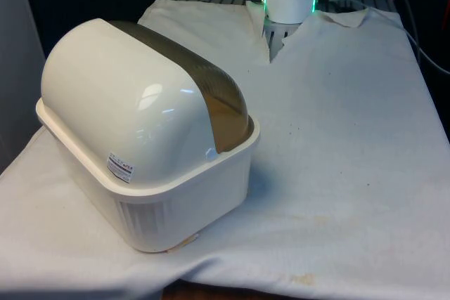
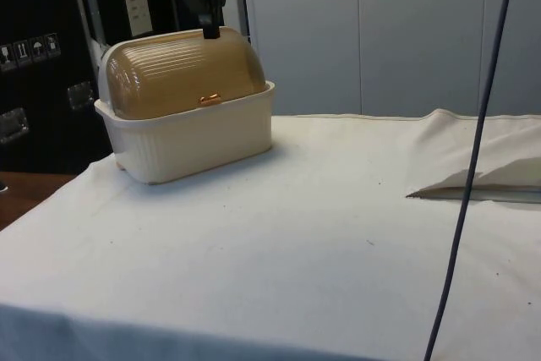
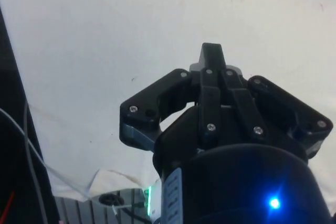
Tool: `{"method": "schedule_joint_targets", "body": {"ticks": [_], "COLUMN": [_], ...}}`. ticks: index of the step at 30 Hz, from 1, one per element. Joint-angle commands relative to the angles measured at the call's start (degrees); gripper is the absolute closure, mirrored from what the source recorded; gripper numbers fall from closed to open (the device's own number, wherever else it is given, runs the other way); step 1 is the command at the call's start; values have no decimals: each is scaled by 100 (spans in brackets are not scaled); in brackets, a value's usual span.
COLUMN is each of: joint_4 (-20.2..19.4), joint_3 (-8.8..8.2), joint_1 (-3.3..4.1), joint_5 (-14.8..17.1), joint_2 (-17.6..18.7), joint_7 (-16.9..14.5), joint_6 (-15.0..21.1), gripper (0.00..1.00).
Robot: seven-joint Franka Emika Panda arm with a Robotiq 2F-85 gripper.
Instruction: Open the lid, then close it.
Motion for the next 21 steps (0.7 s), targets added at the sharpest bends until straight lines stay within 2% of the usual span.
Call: {"method": "schedule_joint_targets", "body": {"ticks": [1,3,4,5,13,14,15,21], "joint_4": [-103,-189,-120,-223,-613,-527,-688,-911], "joint_3": [0,-6,0,-6,-6,0,-6,-6], "joint_1": [6,0,-6,-6,-46,-46,-52,-69], "joint_5": [-69,-69,0,-63,-63,0,-69,-57], "joint_2": [-52,-52,-6,-57,-57,-17,-57,-34], "joint_7": [80,92,34,97,160,86,178,229], "joint_6": [166,281,172,338,905,762,1026,1398], "gripper": [100,100,100,100,100,100,100,100]}}
